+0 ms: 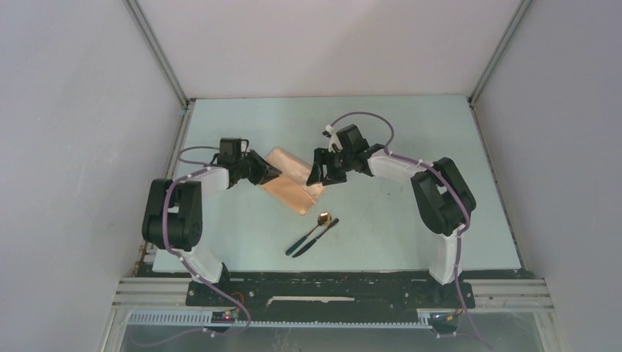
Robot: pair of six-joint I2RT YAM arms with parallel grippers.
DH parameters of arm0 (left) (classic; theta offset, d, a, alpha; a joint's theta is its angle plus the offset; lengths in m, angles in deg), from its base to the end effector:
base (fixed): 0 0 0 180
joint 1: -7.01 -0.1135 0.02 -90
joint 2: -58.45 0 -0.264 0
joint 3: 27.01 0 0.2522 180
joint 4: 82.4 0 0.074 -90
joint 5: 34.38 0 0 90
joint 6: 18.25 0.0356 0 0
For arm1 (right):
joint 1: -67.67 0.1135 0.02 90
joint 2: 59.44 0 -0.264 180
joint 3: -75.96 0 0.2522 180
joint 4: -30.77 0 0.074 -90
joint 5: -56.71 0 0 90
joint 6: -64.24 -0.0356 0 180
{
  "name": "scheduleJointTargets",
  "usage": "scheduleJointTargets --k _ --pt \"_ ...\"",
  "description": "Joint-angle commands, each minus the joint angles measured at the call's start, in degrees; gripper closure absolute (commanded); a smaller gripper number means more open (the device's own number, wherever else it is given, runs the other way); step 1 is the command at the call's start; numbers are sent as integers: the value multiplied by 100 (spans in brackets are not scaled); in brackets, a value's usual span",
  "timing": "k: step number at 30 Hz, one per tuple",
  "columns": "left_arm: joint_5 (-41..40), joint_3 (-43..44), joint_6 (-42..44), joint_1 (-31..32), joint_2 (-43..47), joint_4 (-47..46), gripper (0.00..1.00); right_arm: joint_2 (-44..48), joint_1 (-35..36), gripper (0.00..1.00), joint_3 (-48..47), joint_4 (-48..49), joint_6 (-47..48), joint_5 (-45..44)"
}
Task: Fold the napkin into a case and place the utensils inside
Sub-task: Pick up the 2/3-rectangle-folded napkin at the center of the board.
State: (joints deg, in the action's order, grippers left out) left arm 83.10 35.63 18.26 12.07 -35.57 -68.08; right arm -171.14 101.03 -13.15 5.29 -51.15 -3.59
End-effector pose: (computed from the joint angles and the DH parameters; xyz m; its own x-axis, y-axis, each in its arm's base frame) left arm 0.3248 -0.0453 0.1700 -0.7451 -0.6499 -0.1501 -0.3354 0.5596 -0.7578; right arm 0.3416 0.2460 0.1839 -0.8847 -0.1366 -0.4456 -0.4149 0.6664 0.6195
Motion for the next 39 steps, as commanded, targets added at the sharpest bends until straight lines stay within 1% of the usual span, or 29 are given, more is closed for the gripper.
scheduleJointTargets --k 1,5,9,11,15,19,24,31,39 --pt "-319 446 60 131 -515 106 78 -113 -59 23 -286 40 330 172" --pt "-569 726 -143 138 -806 8 85 -263 -189 22 -437 -47 364 -9" --pt "-829 1016 -202 127 -1098 123 89 -413 -412 20 -657 -400 629 -127" --pt "-902 1037 -258 107 -1206 139 91 -433 -507 17 -668 -418 720 9" --pt "-1011 977 -337 17 -1322 133 95 -604 -590 17 -859 -678 931 114" --pt "-1045 854 -334 -113 -1262 70 96 -738 -631 17 -842 -583 886 289" --pt "-1065 800 -261 -262 -1152 67 96 -969 -661 24 -881 -410 675 472" --pt "-1117 784 -193 -369 -1111 143 97 -1009 -668 29 -876 -383 502 496" --pt "-1240 724 -34 -452 -950 330 97 -1141 -673 28 -974 -433 472 436"
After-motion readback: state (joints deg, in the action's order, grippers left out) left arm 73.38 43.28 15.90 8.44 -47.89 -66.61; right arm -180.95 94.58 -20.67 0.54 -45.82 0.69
